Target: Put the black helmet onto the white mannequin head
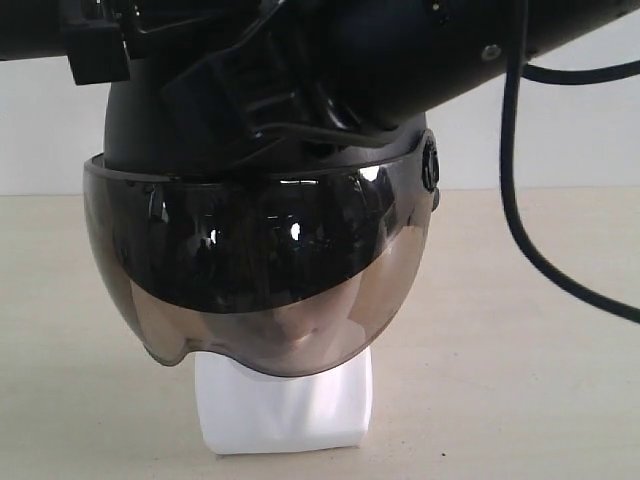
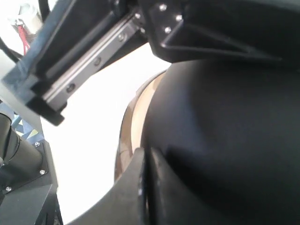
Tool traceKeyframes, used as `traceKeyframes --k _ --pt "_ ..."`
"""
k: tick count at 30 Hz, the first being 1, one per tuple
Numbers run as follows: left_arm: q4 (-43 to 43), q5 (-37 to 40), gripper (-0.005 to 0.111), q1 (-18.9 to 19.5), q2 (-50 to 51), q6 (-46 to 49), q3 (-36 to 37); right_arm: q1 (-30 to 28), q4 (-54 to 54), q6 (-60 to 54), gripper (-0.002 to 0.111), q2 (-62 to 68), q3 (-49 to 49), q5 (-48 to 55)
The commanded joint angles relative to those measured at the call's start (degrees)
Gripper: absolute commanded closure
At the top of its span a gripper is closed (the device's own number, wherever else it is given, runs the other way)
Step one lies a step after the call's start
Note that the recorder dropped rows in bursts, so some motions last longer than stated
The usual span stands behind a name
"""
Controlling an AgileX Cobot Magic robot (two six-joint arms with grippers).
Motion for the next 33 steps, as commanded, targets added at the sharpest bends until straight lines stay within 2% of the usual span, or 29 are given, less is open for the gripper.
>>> traceKeyframes --k 1,18,33 --pt "3.9 1.7 0.103 0.2 1.1 -0.9 0.6 0.0 -1.1 0.2 0.108 0.1 0.7 0.0" --pt "3.9 1.7 0.103 0.2 1.1 -0.9 0.6 0.0 -0.9 0.6 0.108 0.1 6.3 -1.3" --pt "3.9 1.7 0.103 0.2 1.1 -0.9 0.6 0.0 -0.2 -0.2 0.108 -2.0 6.5 -4.7"
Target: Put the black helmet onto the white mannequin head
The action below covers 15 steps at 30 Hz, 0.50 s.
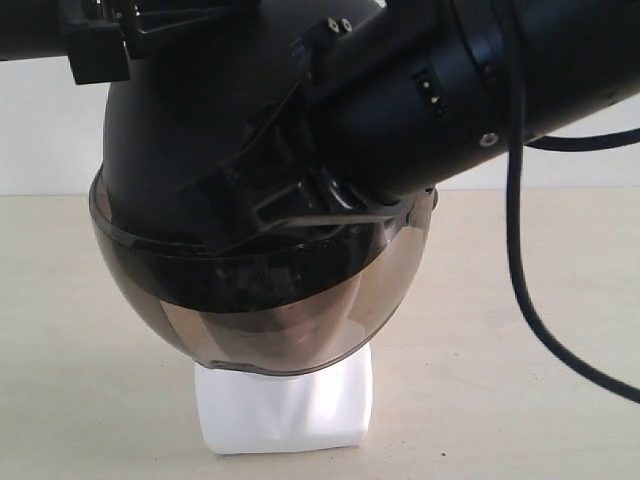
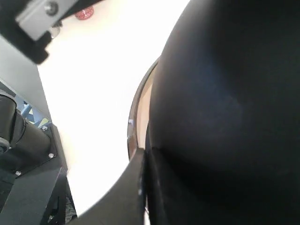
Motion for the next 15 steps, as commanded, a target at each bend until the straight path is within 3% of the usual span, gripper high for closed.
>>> traceKeyframes --k 1,10,12,15 --pt "3.9 1.6 0.103 0.2 1.1 -0.8 0.5 -0.4 -0.6 -1.7 0.108 -2.0 0.4 -4.5" --pt "3.9 0.7 0.103 0.2 -2.6 -3.4 -3.1 -0.4 -6.8 -3.0 0.108 -16.1 -7.2 -11.5" --pt "3.9 2.4 0.103 0.2 -4.4 -3.7 -3.7 -0.4 -12.0 -1.2 0.108 -19.6 -7.2 -11.9" --pt "8.7 12.2 0.103 0.2 -10.7 -5.8 -3.8 -0.4 -32.7 15.6 0.109 -28.4 -4.6 -10.1"
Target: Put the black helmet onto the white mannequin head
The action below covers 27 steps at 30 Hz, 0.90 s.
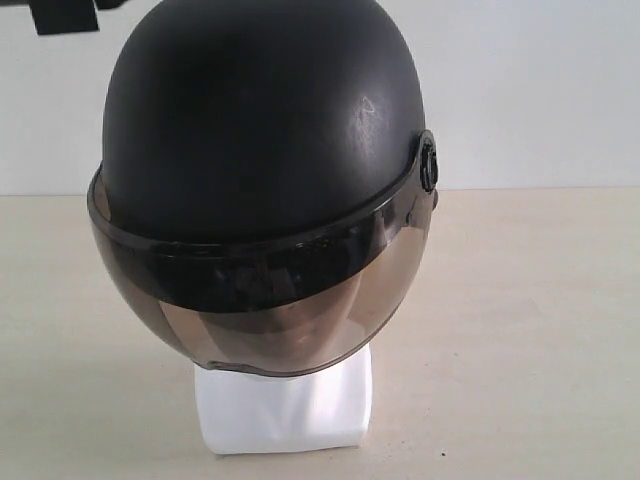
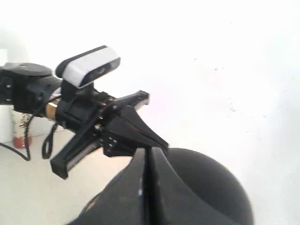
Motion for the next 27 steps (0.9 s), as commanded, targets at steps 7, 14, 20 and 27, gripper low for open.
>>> traceKeyframes --k 7,14,20,27 --pt "11.7 30.1 0.103 0.2 -24.3 -17.2 8.0 -0.2 -59.3 55.8 0.109 -31.8 25.8 -3.4" --pt "11.7 39.8 0.103 0.2 -36.4 -23.2 24.9 -0.2 -75.0 73.3 0.109 -47.1 45.5 -4.3" --pt "11.7 41.6 0.103 0.2 -41.7 -23.2 36.3 -0.2 -74.2 75.2 0.109 -51.2 50.8 -2.5" --pt "11.7 43.7 0.103 0.2 -43.7 -23.2 41.1 -0.2 -74.3 75.5 0.109 -51.4 50.9 -2.0"
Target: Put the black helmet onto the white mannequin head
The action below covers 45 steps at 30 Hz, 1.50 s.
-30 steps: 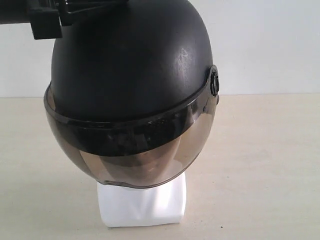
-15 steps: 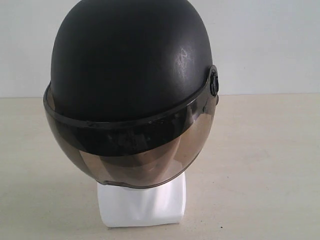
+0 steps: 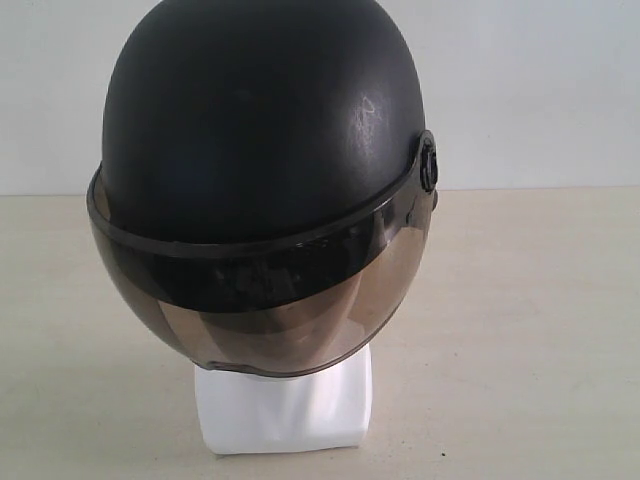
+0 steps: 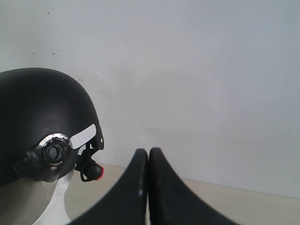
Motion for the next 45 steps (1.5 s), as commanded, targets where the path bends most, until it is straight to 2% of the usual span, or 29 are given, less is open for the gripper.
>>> traceKeyframes --k 1,31,33,35,37,41,43,45 --pt "-0.1 0.8 0.103 0.0 -0.9 -1.1 1.5 -0.1 -0.3 0.3 0.109 -0.3 0.2 0.2" --pt "-0.1 0.8 0.103 0.0 -0.9 -1.1 1.5 -0.1 -0.5 -0.8 0.109 -0.4 0.3 1.3" --pt "-0.1 0.8 0.103 0.0 -0.9 -1.1 1.5 -1.6 -0.1 -0.8 0.109 -0.6 1.4 0.9" --pt "-0.1 0.8 0.103 0.0 -0.9 -1.1 1.5 -7.2 0.0 -0.1 0.109 -0.7 3.9 -2.8" --pt "-0.1 0.8 0.103 0.0 -0.9 -1.1 1.5 -15.4 0.0 0.7 0.109 -0.7 7.5 -12.0" --pt "-0.1 0.8 0.103 0.0 -0.9 -1.1 1.5 -39.9 1.5 4.1 0.109 -0.7 15.1 -36.1" --pt "-0.1 0.8 0.103 0.0 -0.9 -1.1 1.5 -46.3 1.2 7.5 0.109 -0.7 18.0 -40.9" --pt "-0.1 0.8 0.103 0.0 -0.9 -1.1 1.5 -49.5 1.2 8.5 0.109 -0.7 19.3 -42.0"
